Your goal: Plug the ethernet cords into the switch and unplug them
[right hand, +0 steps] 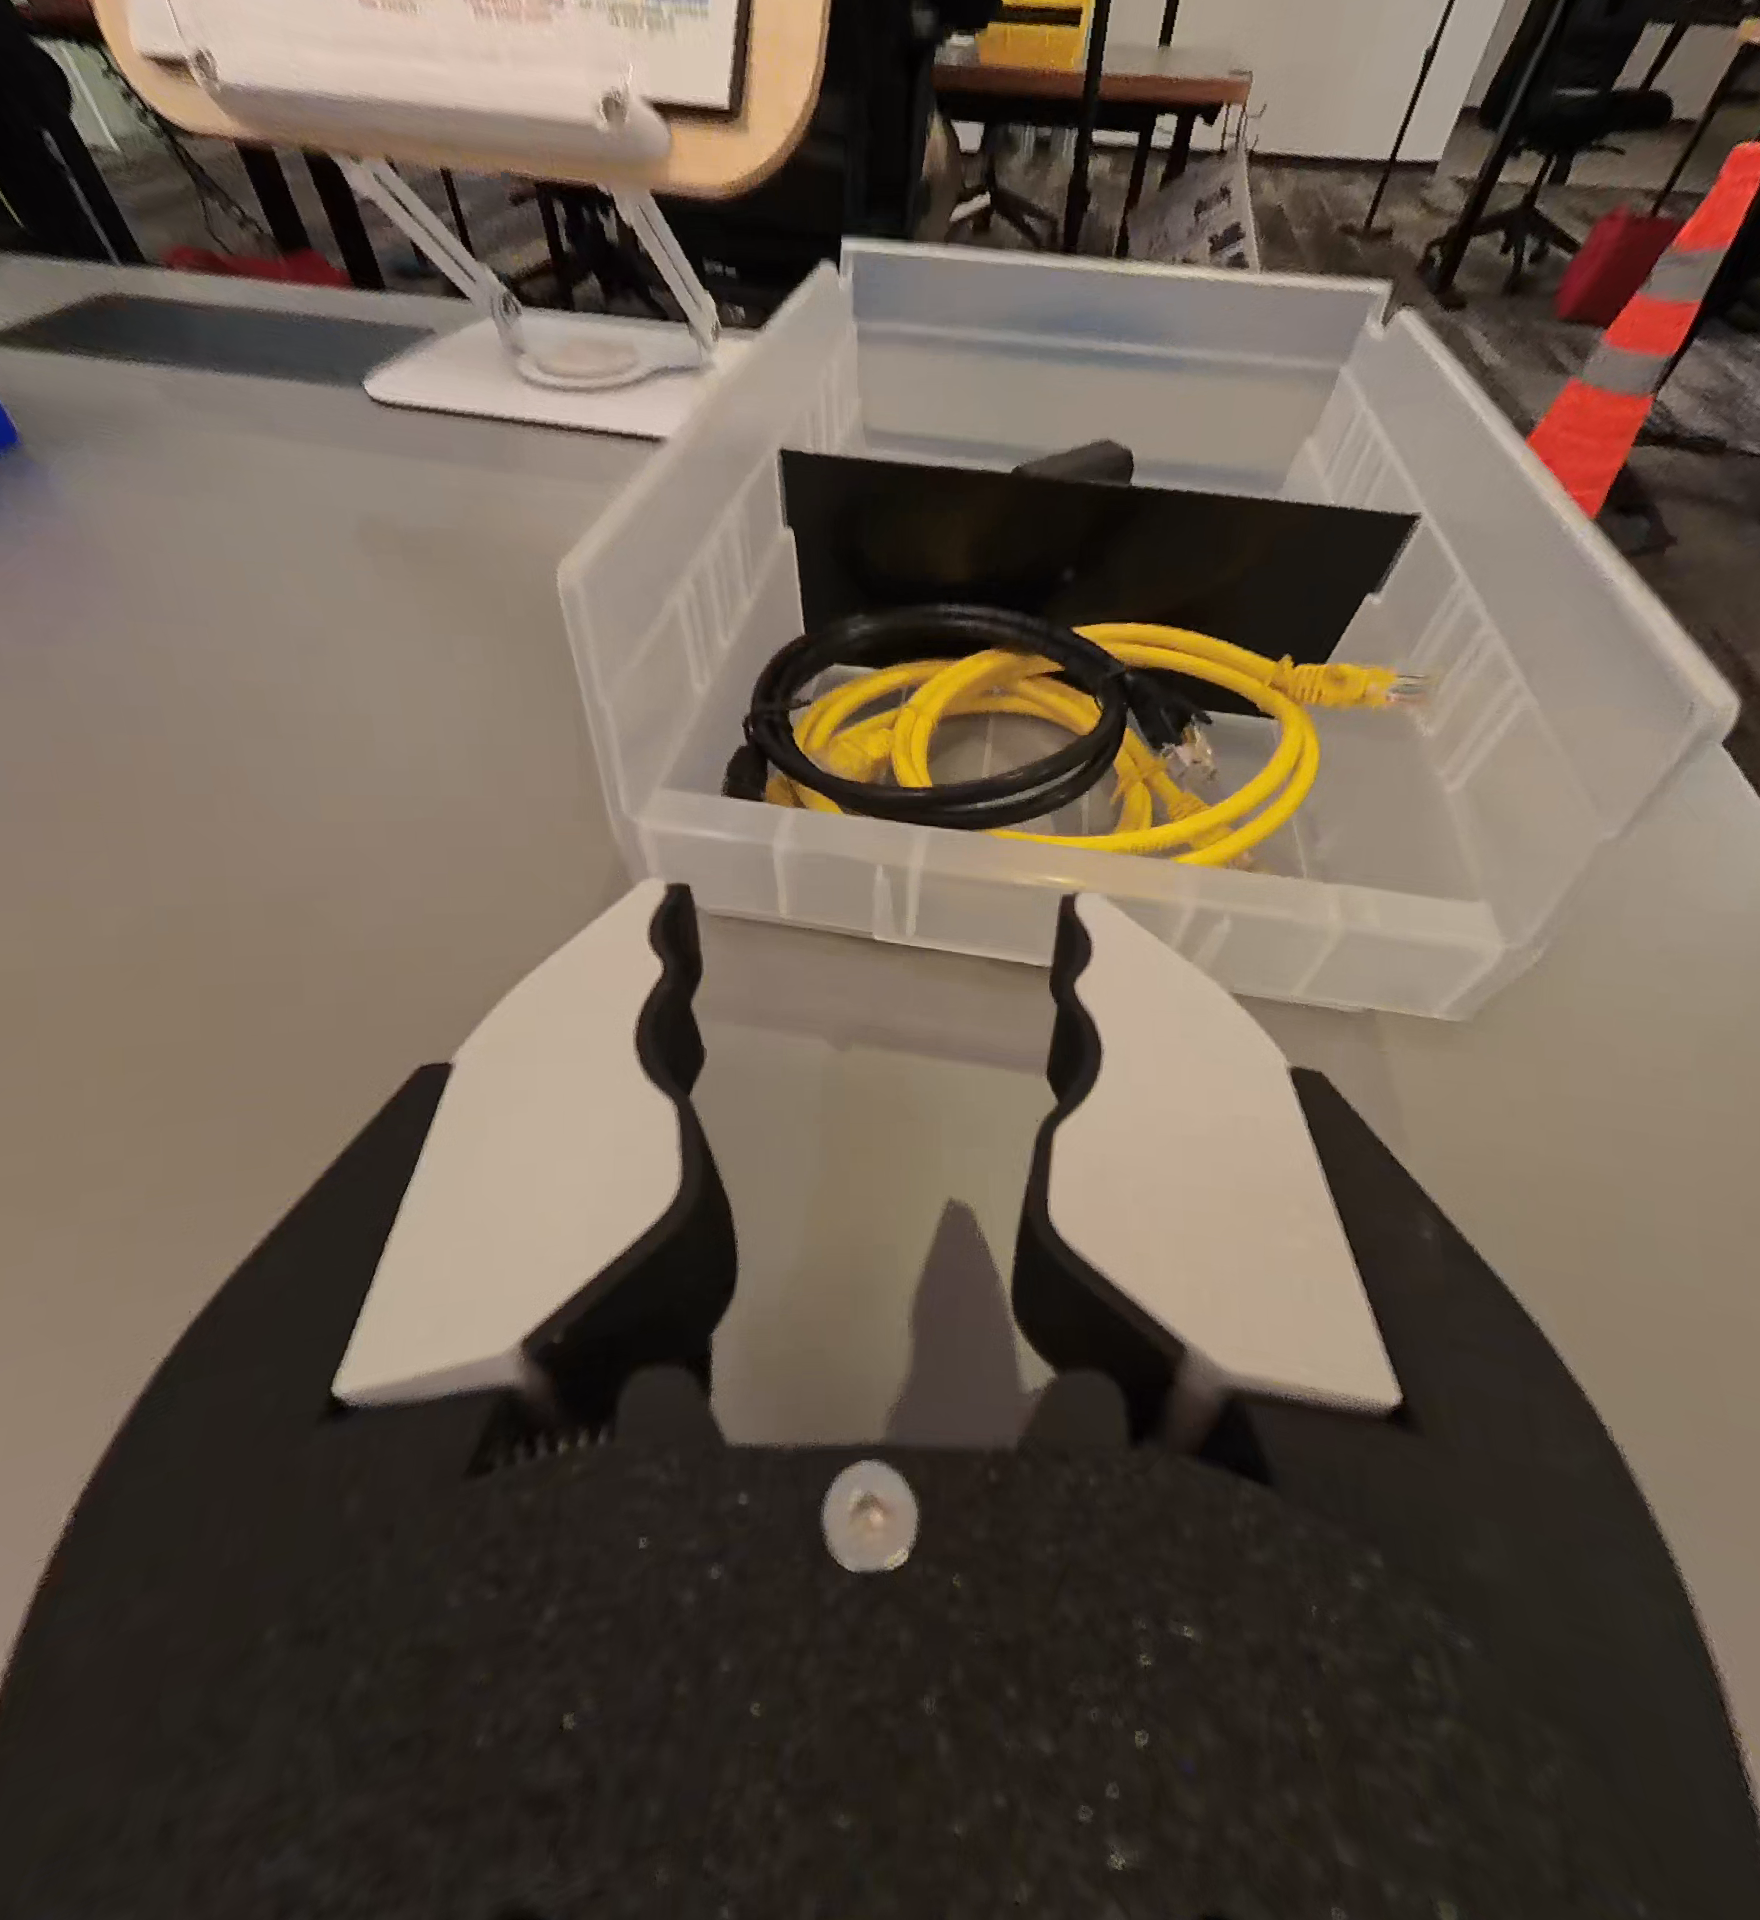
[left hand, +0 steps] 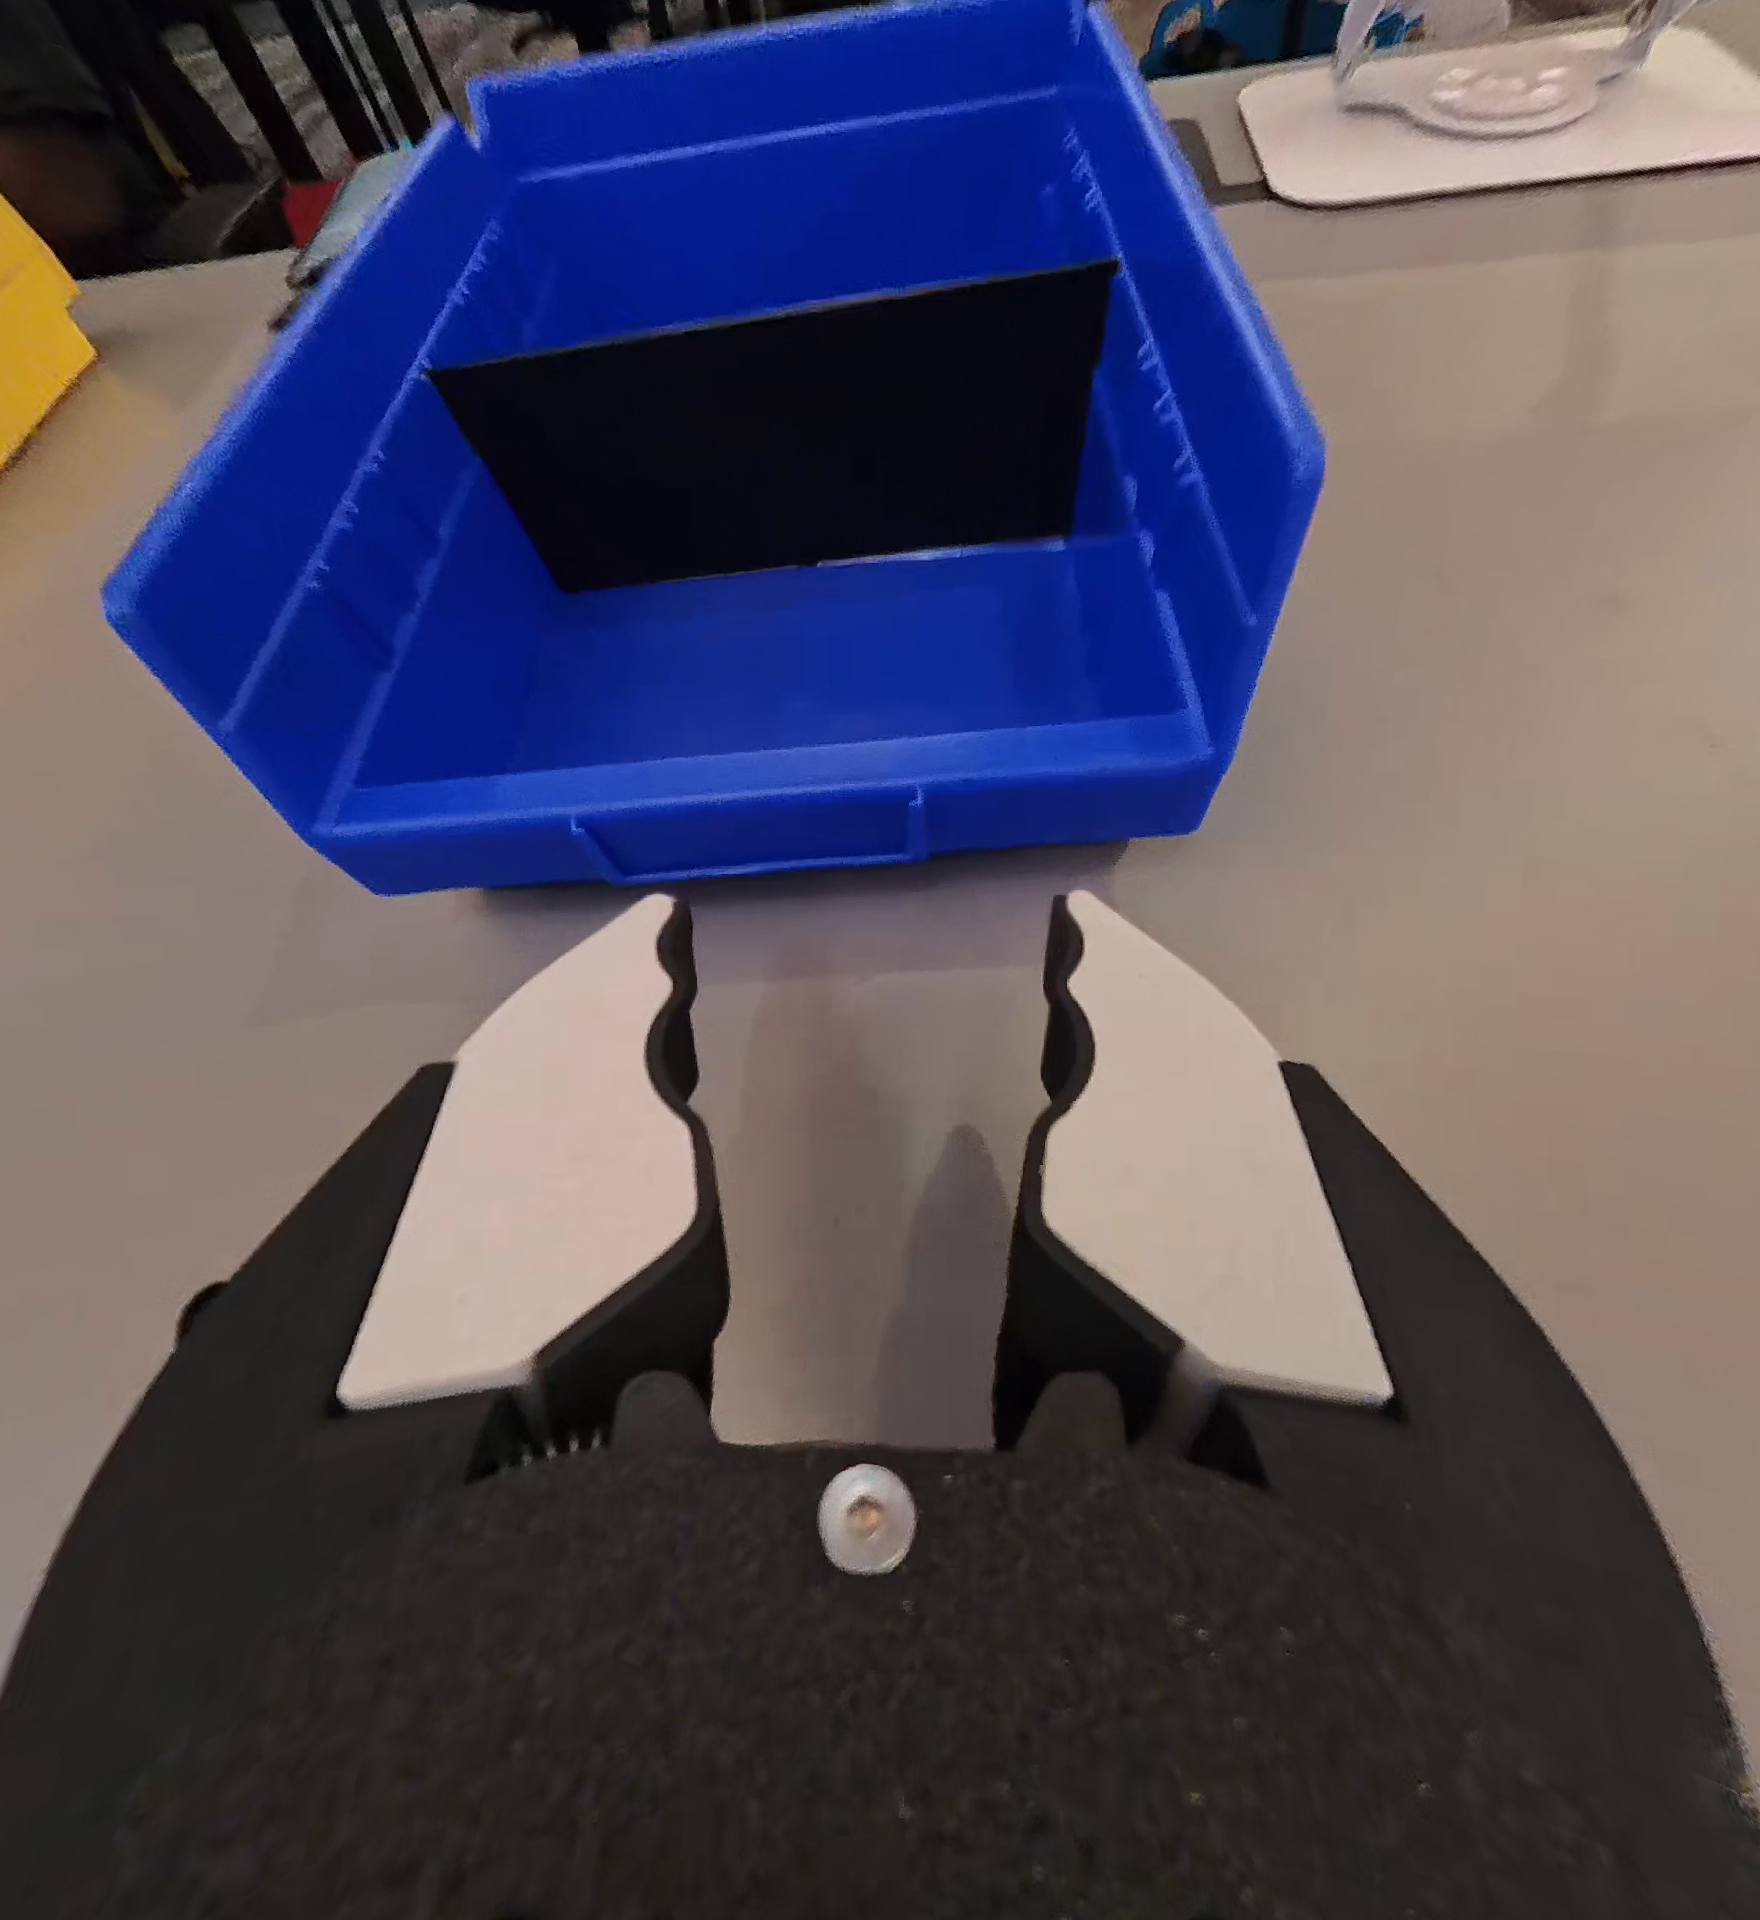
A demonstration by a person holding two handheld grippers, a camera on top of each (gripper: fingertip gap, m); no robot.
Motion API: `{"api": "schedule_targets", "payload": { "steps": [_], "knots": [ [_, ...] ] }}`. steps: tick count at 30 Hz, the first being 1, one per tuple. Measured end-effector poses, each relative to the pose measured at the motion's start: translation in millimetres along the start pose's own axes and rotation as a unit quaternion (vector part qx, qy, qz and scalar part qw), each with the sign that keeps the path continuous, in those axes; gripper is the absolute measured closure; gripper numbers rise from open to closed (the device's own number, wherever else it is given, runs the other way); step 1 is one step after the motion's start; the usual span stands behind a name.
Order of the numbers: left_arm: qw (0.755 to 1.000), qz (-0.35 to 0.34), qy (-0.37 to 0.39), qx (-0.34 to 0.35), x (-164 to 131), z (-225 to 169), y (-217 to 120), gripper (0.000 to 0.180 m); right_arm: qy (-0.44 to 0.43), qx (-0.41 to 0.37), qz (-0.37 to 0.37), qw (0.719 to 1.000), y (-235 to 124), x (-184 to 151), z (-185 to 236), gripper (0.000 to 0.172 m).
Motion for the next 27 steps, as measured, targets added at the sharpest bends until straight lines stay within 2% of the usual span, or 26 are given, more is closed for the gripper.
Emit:
{"api": "schedule_targets", "payload": {
  "steps": [3,19,21,23,25,27],
  "knots": [
    [1.0,0.02,-0.008,0.002,-7,3,2,0.115,0.002,0.003,0.016,1.0,0,-7,-2,0.107],
    [0.999,0.022,-0.016,-0.017,-8,-5,0,0.116,0.063,0.012,0.01,0.998,-4,-13,-15,0.107],
    [0.997,0.017,-0.026,-0.072,-5,-27,-6,0.117,0.061,0.006,0.005,0.998,-5,-12,-18,0.106],
    [0.99,0.009,-0.015,-0.139,-3,-64,-15,0.118,0.058,-0.001,0.008,0.998,-6,-12,-22,0.105],
    [0.982,0.001,0.036,-0.184,0,-115,-19,0.112,0.061,-0.009,0.008,0.998,-7,-13,-25,0.105],
    [0.972,0.003,0.102,-0.214,2,-177,-18,0.099,0.063,-0.007,0.01,0.998,-6,-14,-25,0.105]
  ]
}}
Point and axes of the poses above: each gripper's, where its closed fingertips meet, y out along the fingers, x out of its top, z = x × y across the jaws, the point moved 3 cm from there along -y, back along the fingers, and after that the axes turned 15 degrees about -y, right-handed, at the moved point
